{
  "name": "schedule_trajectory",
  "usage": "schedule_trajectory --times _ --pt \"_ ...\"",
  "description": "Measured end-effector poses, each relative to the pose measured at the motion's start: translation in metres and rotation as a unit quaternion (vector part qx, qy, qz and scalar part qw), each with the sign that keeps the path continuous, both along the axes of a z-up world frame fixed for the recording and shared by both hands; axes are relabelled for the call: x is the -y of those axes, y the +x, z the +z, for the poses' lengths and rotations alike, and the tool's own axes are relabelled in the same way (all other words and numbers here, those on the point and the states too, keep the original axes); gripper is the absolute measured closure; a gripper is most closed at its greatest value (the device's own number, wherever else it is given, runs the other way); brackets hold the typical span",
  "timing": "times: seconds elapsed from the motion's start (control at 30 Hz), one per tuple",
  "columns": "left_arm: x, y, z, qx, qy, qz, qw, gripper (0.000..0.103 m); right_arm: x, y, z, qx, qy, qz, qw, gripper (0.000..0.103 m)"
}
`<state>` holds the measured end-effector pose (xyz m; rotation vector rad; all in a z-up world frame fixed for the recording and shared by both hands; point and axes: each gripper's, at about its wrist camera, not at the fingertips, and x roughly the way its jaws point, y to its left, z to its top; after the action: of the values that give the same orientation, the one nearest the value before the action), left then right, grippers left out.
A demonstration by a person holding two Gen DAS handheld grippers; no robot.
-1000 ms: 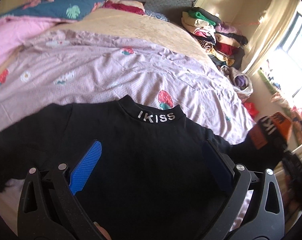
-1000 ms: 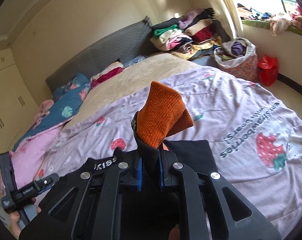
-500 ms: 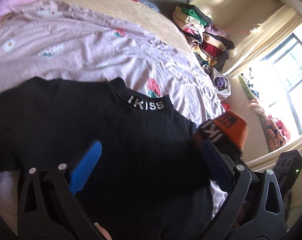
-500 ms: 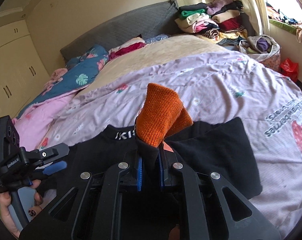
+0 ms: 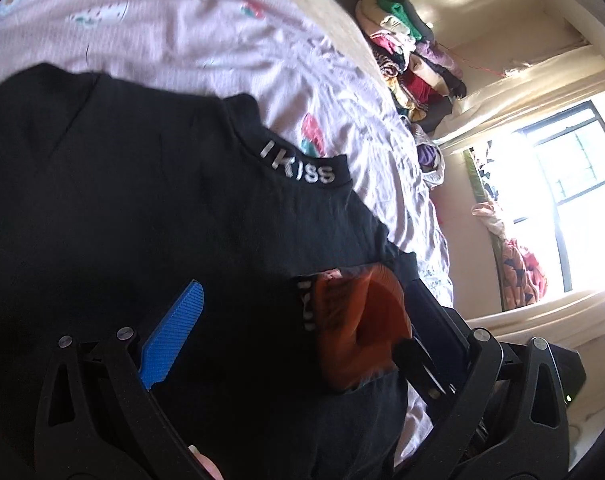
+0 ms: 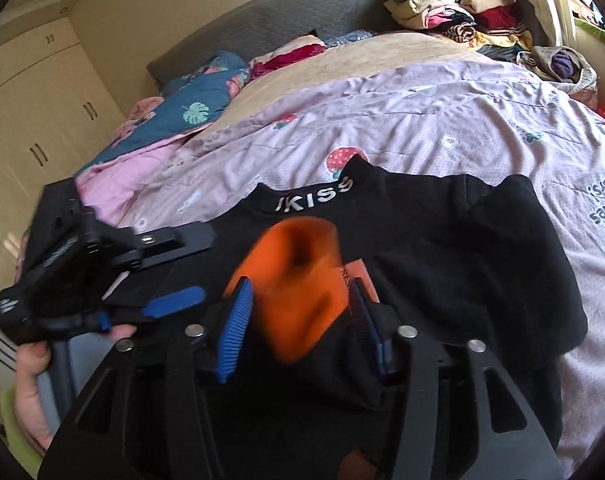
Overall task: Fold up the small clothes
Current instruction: 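Carry the sock onto the shirt chest and open the right tool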
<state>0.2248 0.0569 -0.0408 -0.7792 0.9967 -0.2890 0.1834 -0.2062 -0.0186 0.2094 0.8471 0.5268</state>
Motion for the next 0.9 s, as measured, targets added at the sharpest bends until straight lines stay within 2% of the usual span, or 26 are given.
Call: schedule_trajectory --times 0.17,0.3,0.37,0.4,0.47,0.5,0.53,0.6,0.67,0.9 --pt "0.011 0.000 -0.012 -0.023 -0.001 -0.017 0.9996 0.009 0.028 -0.005 0.002 -0.009 0.005 -0.033 0.999 0.053" --pt "0.023 -0.005 -0.019 -0.039 0.036 -0.022 0.9983 0.015 0.050 -0.009 0.002 -0.015 0.004 -0.063 0.998 0.053" --pt "0.030 -0.009 -0.020 -0.036 0.055 -0.028 0.9975 0.029 0.060 -0.012 0.003 -0.015 0.006 -0.075 0.997 0.053" --pt "0.036 -0.010 -0.022 -0.036 0.068 -0.036 0.9964 0.041 0.064 -0.013 0.002 -0.016 0.008 -0.081 0.997 0.053" --pt "0.041 -0.011 -0.024 -0.033 0.094 -0.037 0.9943 0.053 0.072 -0.015 0.001 -0.019 0.015 -0.093 0.995 0.053" --pt "0.043 -0.012 -0.023 -0.023 0.102 -0.038 0.9938 0.074 0.076 -0.017 0.001 -0.021 0.020 -0.099 0.995 0.053" --pt "0.044 -0.012 -0.022 -0.019 0.092 -0.042 0.9947 0.093 0.081 -0.019 0.001 -0.021 0.023 -0.105 0.994 0.053" --pt "0.045 -0.017 -0.007 0.013 0.061 -0.052 0.9967 0.095 0.089 -0.021 0.002 -0.021 0.027 -0.112 0.993 0.053" --pt "0.048 -0.021 0.017 0.054 0.067 -0.058 0.9946 0.096 0.103 -0.023 0.003 -0.020 0.031 -0.130 0.991 0.053" --pt "0.027 -0.032 0.072 0.124 0.049 -0.042 0.9901 0.096 0.134 -0.026 0.013 -0.007 0.039 -0.167 0.985 0.052"
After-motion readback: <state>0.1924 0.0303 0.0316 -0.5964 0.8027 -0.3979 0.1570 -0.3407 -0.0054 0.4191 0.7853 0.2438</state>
